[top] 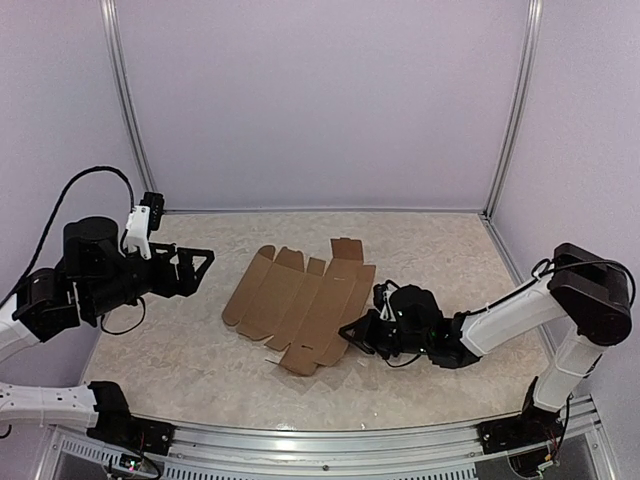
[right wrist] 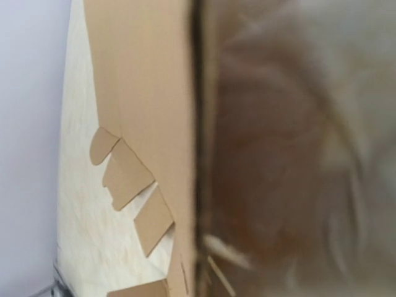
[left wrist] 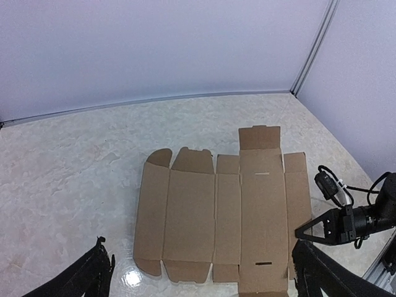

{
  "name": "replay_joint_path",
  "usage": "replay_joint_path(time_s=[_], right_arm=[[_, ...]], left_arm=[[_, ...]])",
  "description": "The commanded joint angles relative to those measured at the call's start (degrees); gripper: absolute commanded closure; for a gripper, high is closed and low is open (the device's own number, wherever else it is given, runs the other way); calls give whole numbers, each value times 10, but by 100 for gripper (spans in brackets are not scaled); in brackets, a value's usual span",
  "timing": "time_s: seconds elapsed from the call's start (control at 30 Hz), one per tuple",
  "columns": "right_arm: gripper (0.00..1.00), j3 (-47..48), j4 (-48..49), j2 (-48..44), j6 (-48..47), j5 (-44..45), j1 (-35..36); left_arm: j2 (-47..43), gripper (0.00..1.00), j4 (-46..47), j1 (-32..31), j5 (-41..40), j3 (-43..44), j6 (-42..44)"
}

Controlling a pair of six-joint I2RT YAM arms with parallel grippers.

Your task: Fold the paper box

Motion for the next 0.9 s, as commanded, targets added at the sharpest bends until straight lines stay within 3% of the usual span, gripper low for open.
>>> replay_joint_path(time_s=[0.0, 0.23, 0.4, 0.63, 0.87], right_arm=[[100, 37, -151, -48, -132, -54, -12], [100, 108, -350, -86, -293, -180, -77], [100, 209, -538, -84, -433, -219, -106], [100, 345, -742, -41, -563, -191, -125], [100, 457, -859, 34, -649, -121, -126]], left_arm=[[5, 1, -15, -4, -7, 17, 3], [6, 1, -13, -4, 1, 21, 3], [13, 1, -5, -4, 7, 17, 2], [32, 1, 1, -4, 30, 22, 1], [28, 1, 0, -7, 32, 19, -3]])
